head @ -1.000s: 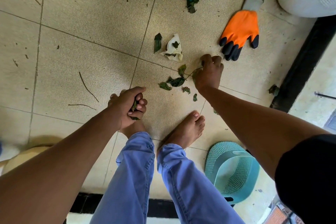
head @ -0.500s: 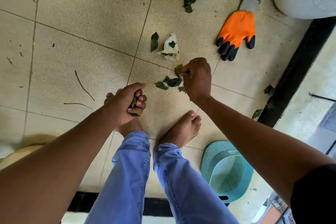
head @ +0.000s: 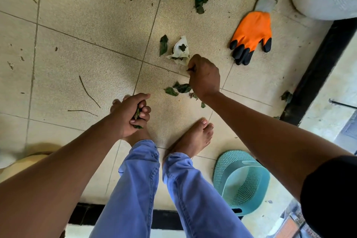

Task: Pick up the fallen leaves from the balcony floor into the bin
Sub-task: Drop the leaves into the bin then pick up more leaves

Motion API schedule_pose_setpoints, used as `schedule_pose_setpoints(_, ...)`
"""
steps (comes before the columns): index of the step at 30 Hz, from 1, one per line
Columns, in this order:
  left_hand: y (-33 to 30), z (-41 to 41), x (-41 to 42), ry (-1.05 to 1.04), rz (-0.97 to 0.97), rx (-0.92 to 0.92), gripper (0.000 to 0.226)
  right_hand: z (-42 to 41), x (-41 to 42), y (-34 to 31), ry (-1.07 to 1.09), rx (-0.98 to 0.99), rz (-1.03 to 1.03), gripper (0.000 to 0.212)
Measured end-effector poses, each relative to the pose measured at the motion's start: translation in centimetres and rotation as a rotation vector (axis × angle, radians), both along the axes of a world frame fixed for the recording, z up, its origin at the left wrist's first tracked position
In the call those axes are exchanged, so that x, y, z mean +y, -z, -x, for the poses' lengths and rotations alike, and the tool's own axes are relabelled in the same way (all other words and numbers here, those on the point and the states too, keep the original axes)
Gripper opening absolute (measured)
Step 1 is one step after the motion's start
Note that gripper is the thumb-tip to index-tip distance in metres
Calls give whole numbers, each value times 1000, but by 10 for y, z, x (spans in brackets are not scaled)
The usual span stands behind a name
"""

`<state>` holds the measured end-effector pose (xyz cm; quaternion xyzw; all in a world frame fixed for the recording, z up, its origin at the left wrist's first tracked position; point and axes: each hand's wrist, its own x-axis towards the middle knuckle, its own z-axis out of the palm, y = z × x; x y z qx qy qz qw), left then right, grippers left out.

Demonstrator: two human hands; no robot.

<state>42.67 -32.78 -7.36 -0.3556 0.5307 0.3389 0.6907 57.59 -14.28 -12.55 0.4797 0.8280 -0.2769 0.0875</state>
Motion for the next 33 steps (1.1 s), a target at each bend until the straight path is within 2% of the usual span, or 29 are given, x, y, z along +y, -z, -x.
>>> schedule_pose_setpoints(3, -1, -1, 4, 2, 2, -1, 50, -8, -16, -11, -138, 24, 127, 34)
schedule_pose_setpoints(5, 0, -2, 7, 7, -5, -7, 52, -15, -29, -9, -253, -68, 133, 43)
schedule_pose_setpoints(8, 1, -3, 10, 7, -9, -17, 54, -23, -41, 2, -276, -160, 109, 46)
schedule_pose_setpoints(13, 0, 2, 7, 15, -15, -14, 50, -16, -44, 9, -297, -201, 57, 33)
schedule_pose_setpoints(18, -4, 7, 4, 2, 3, -18, 50, -13, -41, 3, -98, -96, 94, 28)
schedule_pose_setpoints(21, -4, 7, 2, -9, 6, -20, 51, -8, -48, -8, -196, -17, 160, 22)
schedule_pose_setpoints(23, -3, 6, 3, -13, 3, -20, 50, -6, -60, -12, -306, -37, 219, 18)
schedule_pose_setpoints(25, -1, 5, 2, -16, -1, -17, 49, -6, -71, -10, -340, -90, 235, 27)
schedule_pose_setpoints(27, 2, 4, 2, -20, -7, -16, 50, -5, -79, -4, -308, -122, 214, 50)
schedule_pose_setpoints(29, 4, 4, 2, -20, -12, -17, 51, -3, -81, 1, -264, -147, 178, 61)
schedule_pose_setpoints(33, 4, 8, 2, -20, -12, -25, 51, 3, -77, 9, -246, -219, 165, 29)
